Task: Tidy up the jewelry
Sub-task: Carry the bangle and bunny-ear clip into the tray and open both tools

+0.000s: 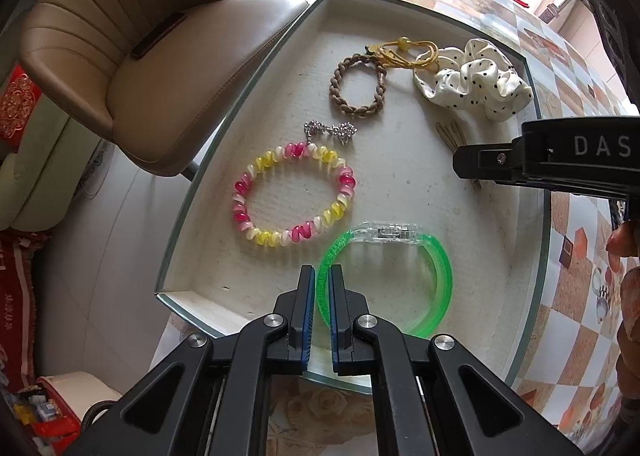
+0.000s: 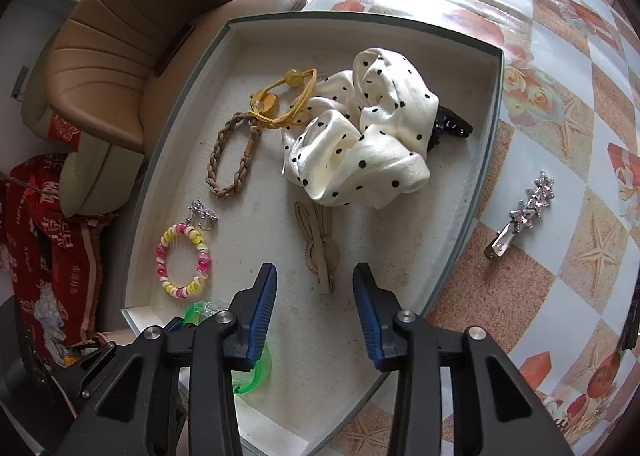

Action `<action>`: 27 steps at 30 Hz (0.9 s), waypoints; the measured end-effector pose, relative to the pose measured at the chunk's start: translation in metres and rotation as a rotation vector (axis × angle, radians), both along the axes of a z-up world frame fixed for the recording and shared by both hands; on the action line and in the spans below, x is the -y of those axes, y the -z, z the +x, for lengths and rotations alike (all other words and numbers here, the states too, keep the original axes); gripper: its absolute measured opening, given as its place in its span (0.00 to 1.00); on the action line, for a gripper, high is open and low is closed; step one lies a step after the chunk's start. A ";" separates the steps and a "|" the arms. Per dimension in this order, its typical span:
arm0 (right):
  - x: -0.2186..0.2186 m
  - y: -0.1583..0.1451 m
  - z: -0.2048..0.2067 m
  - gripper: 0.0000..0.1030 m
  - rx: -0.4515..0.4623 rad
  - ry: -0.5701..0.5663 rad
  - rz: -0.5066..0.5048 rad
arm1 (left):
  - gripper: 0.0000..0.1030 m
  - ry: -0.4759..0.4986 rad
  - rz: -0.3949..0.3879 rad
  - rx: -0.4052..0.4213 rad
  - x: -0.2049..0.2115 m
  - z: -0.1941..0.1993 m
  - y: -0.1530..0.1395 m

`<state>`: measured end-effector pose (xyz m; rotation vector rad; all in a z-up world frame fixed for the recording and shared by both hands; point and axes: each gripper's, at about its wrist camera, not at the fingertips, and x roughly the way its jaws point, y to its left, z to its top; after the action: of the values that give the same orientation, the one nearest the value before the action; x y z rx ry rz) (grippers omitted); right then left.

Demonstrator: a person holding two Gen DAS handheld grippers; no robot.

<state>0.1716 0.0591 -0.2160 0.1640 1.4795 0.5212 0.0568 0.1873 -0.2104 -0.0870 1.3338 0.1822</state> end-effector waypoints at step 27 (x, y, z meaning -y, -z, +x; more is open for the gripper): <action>0.108 -0.089 -0.083 0.69 -0.047 0.295 -0.025 | 0.09 0.174 0.008 -0.027 0.015 0.002 -0.042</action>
<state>0.0888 -0.0484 -0.1274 0.3703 1.4748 0.2614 0.0589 0.1719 -0.1680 0.0382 1.3598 0.0418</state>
